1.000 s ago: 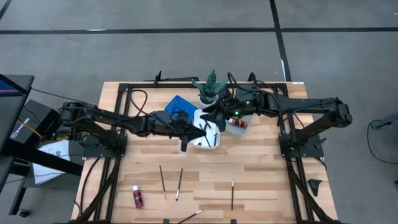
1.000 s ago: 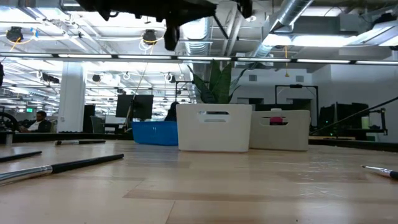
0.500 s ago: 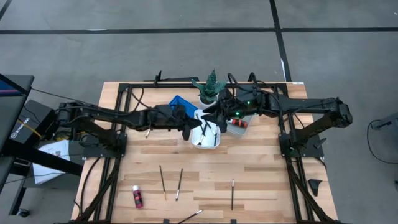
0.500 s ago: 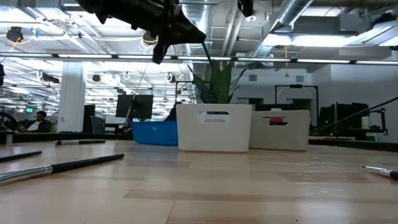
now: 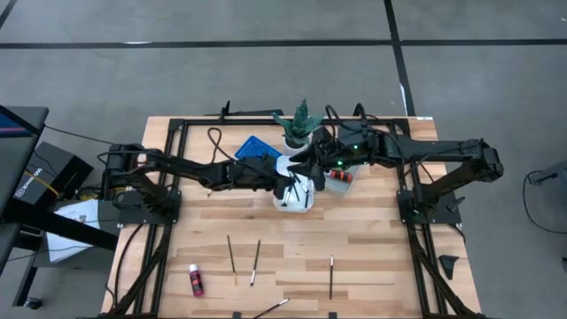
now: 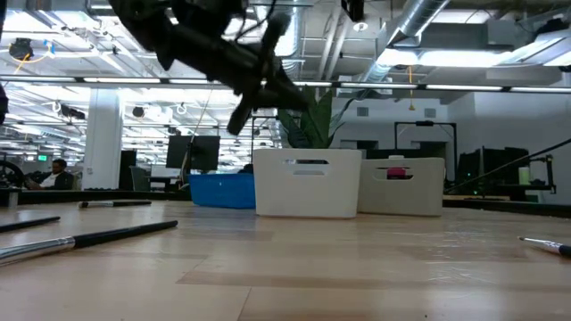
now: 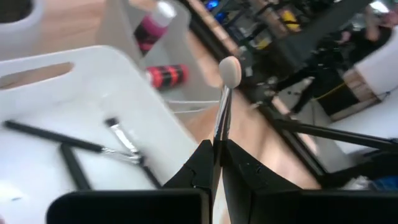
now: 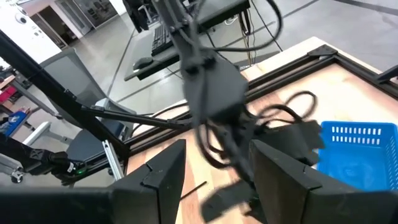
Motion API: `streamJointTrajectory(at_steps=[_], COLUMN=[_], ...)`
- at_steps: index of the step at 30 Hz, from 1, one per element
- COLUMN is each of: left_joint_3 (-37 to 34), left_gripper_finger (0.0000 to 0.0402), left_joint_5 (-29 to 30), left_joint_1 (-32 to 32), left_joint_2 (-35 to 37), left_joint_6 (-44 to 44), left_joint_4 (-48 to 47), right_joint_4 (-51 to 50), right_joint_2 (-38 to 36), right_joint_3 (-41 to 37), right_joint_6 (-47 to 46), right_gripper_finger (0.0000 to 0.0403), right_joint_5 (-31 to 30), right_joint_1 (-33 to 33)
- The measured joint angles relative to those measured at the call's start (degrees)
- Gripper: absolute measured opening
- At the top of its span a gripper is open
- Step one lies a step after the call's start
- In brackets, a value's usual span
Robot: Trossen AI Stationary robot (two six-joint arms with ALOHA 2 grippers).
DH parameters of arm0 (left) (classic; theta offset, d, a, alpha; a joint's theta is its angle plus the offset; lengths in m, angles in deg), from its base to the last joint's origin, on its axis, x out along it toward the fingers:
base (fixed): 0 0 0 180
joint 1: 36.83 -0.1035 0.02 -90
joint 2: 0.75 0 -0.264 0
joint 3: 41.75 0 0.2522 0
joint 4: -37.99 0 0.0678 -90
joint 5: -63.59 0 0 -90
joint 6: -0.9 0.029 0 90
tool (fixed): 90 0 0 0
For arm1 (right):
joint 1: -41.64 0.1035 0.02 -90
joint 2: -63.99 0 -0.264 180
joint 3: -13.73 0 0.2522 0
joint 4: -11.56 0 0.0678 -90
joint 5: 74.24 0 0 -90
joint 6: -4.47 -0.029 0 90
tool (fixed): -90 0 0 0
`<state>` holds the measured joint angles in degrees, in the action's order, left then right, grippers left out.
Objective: Pick & Place Paint Supplies
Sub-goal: Put the large black paint brush into the white bin
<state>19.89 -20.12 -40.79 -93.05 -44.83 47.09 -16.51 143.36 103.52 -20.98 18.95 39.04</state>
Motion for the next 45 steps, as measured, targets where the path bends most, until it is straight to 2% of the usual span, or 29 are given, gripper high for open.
streamJointTrajectory(at_steps=[11, 18, 27, 45], left_joint_3=[0.0, 0.0, 0.0, 0.0], left_gripper_finger=[0.0007, 0.0013, 0.0043, 0.0047], left_joint_5=[-0.7, -0.7, -0.3, -0.3], left_joint_1=[-2.1, -2.1, -2.1, -2.1], left_joint_2=[-6.2, -6.2, -6.2, -6.1], left_joint_6=[-2.3, -2.3, -2.3, -2.4], left_joint_4=[0.8, 0.8, 0.5, 0.8], right_joint_4=[-0.1, -0.2, -0.3, -0.3], right_joint_2=[0.0, 0.0, 0.0, 0.0], right_joint_3=[0.0, 0.0, 0.0, 0.0], right_joint_6=[0.4, 0.4, 0.4, 0.0], right_gripper_finger=[0.0172, 0.0172, 0.0172, 0.0172], right_joint_5=[0.0, 0.0, 0.0, 0.0], right_joint_1=[1.8, 1.9, 2.3, 2.3])
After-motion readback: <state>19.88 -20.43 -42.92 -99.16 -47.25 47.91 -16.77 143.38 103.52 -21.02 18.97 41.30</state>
